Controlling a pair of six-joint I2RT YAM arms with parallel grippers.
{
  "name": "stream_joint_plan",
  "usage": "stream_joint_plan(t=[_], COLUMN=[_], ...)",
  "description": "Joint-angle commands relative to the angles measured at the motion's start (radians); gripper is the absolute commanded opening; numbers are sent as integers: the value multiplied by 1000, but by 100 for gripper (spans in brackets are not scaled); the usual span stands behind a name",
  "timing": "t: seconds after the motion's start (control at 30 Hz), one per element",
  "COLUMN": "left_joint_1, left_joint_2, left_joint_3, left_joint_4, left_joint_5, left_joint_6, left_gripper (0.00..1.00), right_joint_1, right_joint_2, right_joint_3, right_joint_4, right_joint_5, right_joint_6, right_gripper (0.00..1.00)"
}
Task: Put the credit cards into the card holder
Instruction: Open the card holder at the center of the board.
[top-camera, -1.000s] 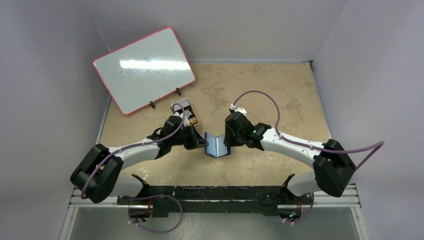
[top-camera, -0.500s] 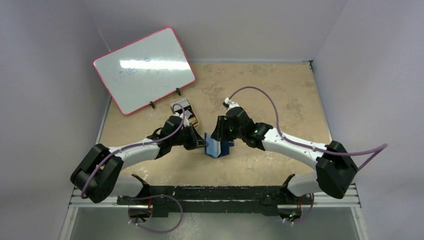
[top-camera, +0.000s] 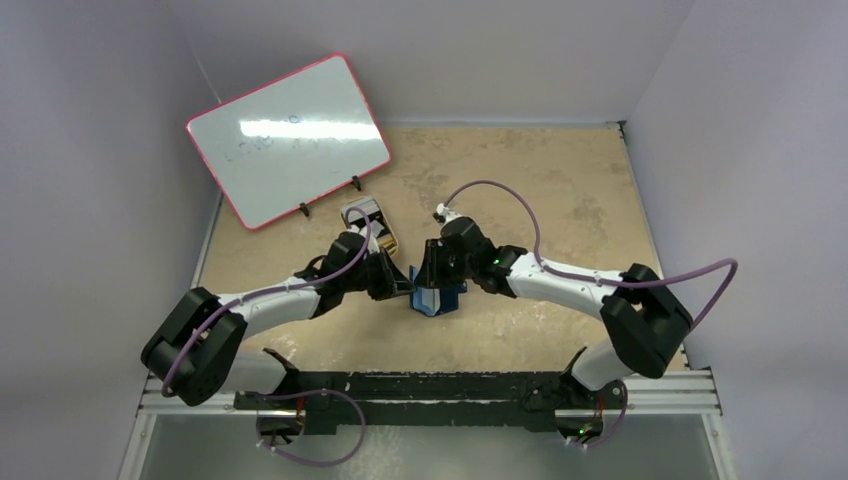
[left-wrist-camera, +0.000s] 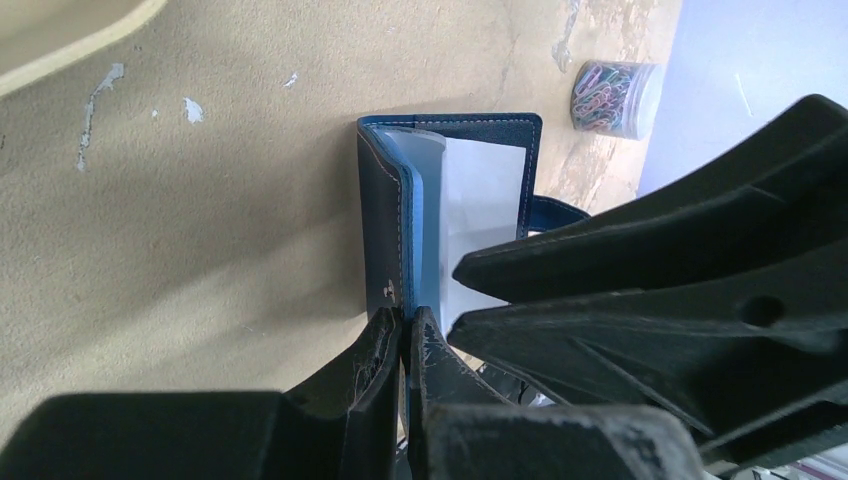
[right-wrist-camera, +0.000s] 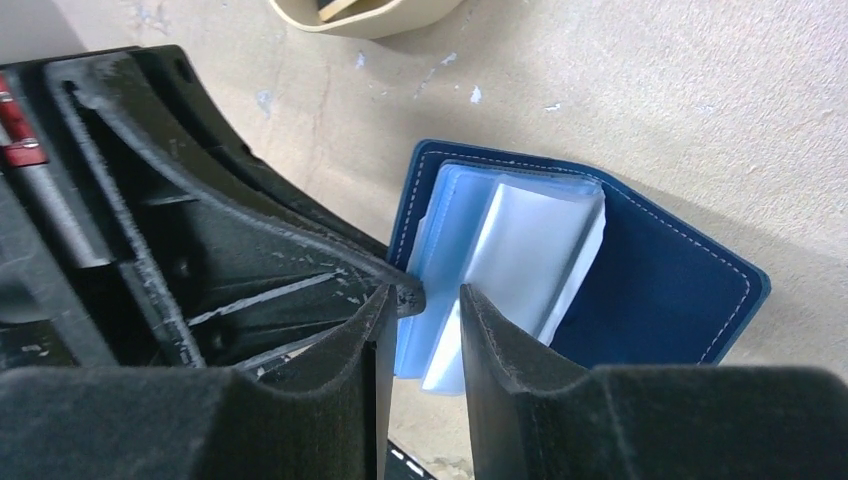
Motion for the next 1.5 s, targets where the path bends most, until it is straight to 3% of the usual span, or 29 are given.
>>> stream_joint_plan(t=[0.0, 0.43, 0.77, 0.93, 1.1, 1.27, 1.47], left_joint_1=[-8, -8, -8, -8, -7, -8, -9], left_joint_2=[0, -45, -56, -63, -22, -24, -30], left_joint_3=[39, 40, 42, 28, 39, 38, 46], left_joint_4=[32, 7, 13, 128, 97, 82, 43], left_joint_5=[1, -8, -8, 30, 21, 16, -7], left_joint_6=[13, 24, 25, -20, -12, -5, 9], left_gripper=[0, 0, 16, 0, 0, 25, 36], right_joint_1=[3, -11, -11, -12, -12, -11, -11], right_joint_2=[20, 57, 9, 31, 19, 0, -45], right_joint_3=[2, -64, -97, -111, -115, -79, -59], right_joint_4=[40, -58, -85, -61, -40, -39, 7], right_joint_5=[4, 130, 189, 166, 155, 155, 124], right_joint_6=[2, 22, 35, 41, 37, 17, -42], right_gripper=[32, 31, 29, 29, 29, 29, 33])
